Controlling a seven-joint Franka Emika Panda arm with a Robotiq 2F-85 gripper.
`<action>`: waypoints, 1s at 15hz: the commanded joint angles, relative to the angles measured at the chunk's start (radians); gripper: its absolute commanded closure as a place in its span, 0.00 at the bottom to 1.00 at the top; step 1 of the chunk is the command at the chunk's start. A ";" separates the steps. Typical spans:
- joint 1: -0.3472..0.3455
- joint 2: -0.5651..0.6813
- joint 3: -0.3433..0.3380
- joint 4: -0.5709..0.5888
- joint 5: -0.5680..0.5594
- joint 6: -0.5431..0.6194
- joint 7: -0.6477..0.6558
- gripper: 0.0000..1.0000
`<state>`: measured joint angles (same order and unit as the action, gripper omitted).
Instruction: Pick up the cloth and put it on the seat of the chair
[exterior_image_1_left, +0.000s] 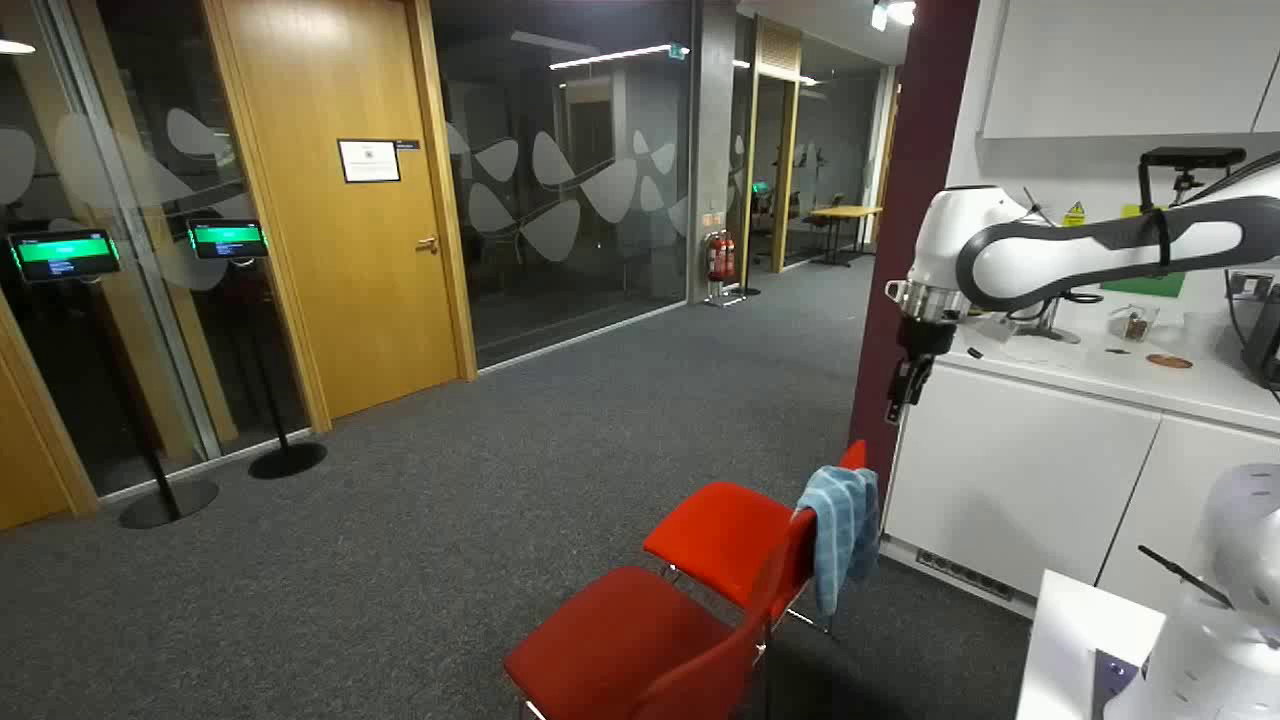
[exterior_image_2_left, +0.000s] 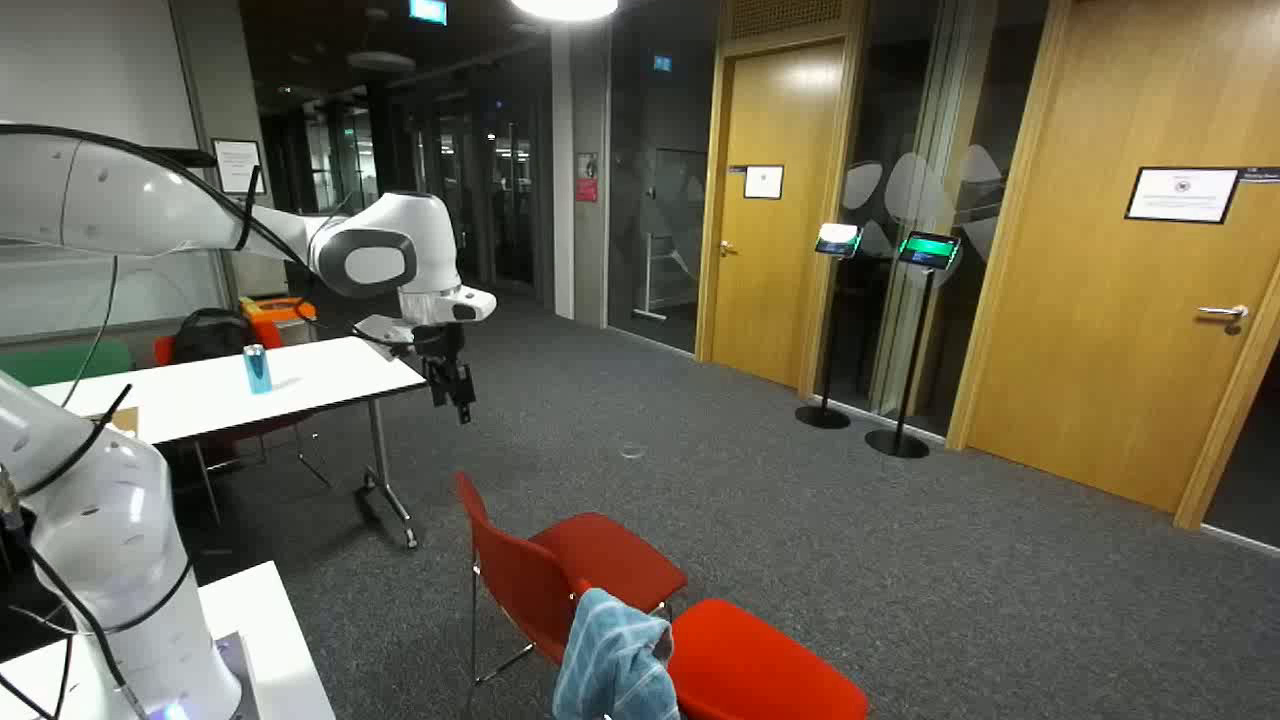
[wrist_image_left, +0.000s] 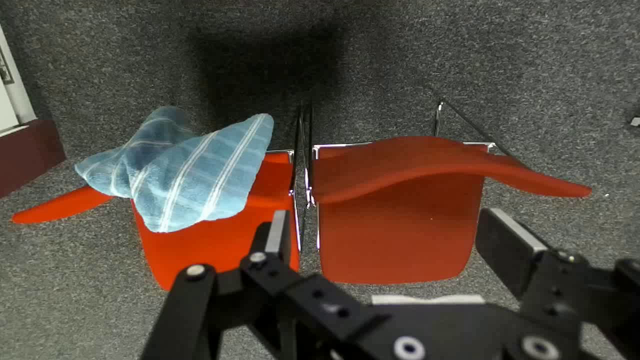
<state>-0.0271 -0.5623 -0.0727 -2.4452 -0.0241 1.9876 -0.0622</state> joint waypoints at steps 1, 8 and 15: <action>-0.005 0.000 0.004 0.003 0.003 -0.003 -0.003 0.00; 0.000 -0.003 -0.004 -0.003 -0.015 0.018 -0.052 0.00; 0.011 0.066 -0.089 0.000 -0.185 0.132 -0.433 0.00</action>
<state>-0.0267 -0.5414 -0.1145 -2.4489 -0.1551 2.0465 -0.3513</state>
